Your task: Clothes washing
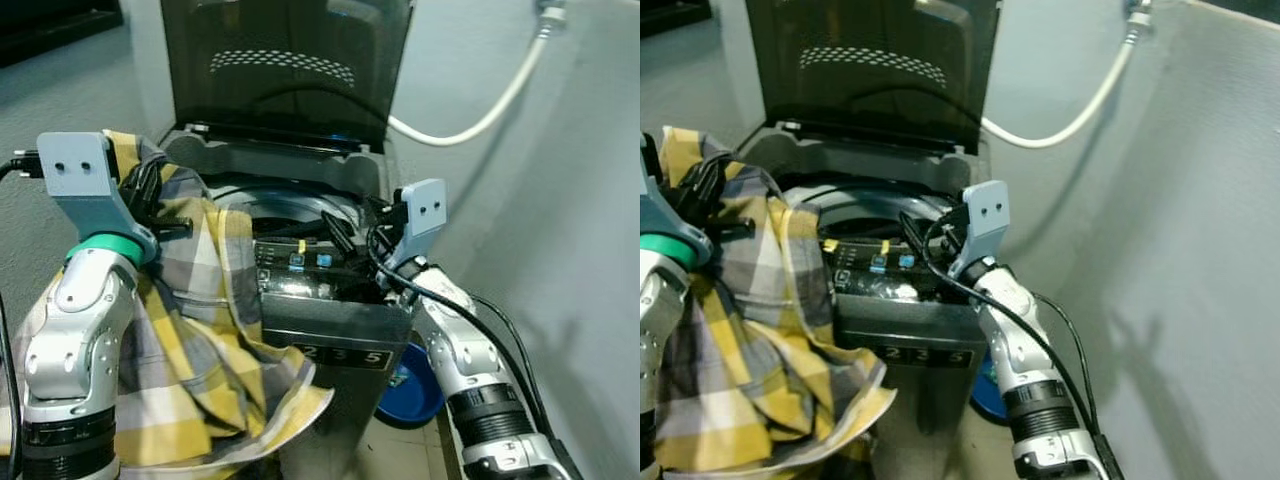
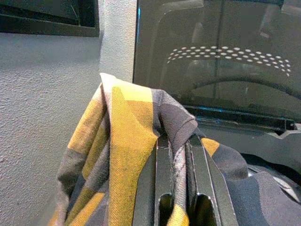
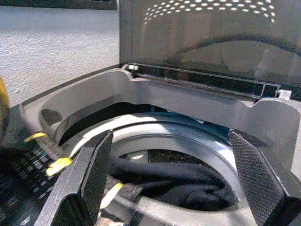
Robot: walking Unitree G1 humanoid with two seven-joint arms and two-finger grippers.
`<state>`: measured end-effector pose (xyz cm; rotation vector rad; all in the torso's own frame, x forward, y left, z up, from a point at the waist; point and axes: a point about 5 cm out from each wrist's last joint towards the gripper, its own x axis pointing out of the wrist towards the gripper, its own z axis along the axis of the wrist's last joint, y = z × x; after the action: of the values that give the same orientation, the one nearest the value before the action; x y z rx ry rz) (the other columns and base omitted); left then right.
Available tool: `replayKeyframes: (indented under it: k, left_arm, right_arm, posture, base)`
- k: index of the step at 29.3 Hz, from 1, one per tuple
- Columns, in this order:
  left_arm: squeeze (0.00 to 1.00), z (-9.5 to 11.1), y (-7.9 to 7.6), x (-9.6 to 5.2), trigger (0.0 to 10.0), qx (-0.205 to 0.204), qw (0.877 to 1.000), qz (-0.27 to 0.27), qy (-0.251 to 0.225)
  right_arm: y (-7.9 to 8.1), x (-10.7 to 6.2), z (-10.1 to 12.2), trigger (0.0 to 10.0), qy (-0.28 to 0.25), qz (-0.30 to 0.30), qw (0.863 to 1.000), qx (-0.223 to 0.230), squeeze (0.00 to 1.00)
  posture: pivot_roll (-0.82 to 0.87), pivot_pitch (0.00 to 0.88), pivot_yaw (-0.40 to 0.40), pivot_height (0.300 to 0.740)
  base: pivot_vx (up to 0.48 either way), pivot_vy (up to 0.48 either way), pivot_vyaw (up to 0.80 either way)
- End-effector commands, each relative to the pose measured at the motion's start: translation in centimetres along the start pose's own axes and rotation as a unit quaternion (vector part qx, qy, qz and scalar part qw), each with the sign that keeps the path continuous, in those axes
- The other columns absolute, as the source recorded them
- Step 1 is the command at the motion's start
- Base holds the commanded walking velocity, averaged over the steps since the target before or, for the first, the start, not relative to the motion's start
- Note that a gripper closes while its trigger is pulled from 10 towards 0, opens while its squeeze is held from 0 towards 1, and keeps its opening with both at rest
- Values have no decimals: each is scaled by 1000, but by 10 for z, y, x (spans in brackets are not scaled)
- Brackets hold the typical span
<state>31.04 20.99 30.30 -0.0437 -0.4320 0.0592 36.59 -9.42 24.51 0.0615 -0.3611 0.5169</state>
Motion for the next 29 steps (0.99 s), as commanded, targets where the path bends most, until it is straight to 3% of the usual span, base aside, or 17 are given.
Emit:
replayKeyframes:
  k: [1,15,24,29]
  left_arm:
    - [0,13,-3,1,10000,-10,999,-7,-36]
    - [0,10,-4,2,10000,-22,999,-12,-25]
    - [0,10,-5,2,10000,-21,999,-15,-26]
    - [0,10,-4,2,10000,-20,999,-15,-26]
  right_arm:
    - [-1,-3,-3,10000,6,1,1000,1,0]
    - [-2,-4,-3,10000,5,-2,1000,-2,0]
    - [-4,-5,-4,10000,10,-11,1000,9,0]
    - [-6,-4,-6,10000,18,-18,1000,17,0]
  posture:
    - [33,69,-19,740]
    - [31,59,-20,740]
    - [30,59,-18,740]
    - [32,66,-18,740]
  base:
    - [0,0,0]
    - [0,53,0]
    - [0,459,0]
    - [0,478,-800]
